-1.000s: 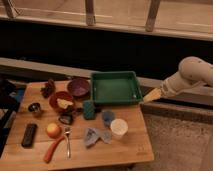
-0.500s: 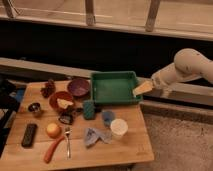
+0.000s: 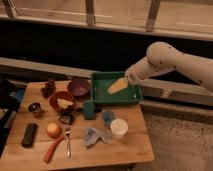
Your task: Place apple in purple bowl
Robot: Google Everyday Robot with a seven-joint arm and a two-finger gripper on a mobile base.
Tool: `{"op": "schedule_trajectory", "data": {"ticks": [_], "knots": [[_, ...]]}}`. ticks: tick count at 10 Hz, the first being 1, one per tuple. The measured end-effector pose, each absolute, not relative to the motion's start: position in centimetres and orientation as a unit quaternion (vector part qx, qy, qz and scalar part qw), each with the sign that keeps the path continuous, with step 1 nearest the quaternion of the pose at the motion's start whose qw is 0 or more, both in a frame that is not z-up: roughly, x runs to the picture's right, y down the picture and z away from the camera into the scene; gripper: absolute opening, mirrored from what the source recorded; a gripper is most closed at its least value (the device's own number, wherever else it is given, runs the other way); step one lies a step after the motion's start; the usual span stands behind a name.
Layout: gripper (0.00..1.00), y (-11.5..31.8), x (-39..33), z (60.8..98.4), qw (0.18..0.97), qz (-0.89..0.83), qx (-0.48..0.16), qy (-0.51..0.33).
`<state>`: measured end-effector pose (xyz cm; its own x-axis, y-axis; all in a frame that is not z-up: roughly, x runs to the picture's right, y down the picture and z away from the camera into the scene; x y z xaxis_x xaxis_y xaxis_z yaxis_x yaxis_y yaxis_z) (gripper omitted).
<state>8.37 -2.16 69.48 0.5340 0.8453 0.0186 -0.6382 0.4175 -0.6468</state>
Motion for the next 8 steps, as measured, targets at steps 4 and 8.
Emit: {"op": "schedule_trajectory", "data": {"ticks": [4,8], "knots": [[0.8,-2.0,8.8,69.6,0.822,0.454,-0.297,-0.171],[0.8,-0.6,5.2,69.1,0.824,0.434,-0.313,-0.187]]}}
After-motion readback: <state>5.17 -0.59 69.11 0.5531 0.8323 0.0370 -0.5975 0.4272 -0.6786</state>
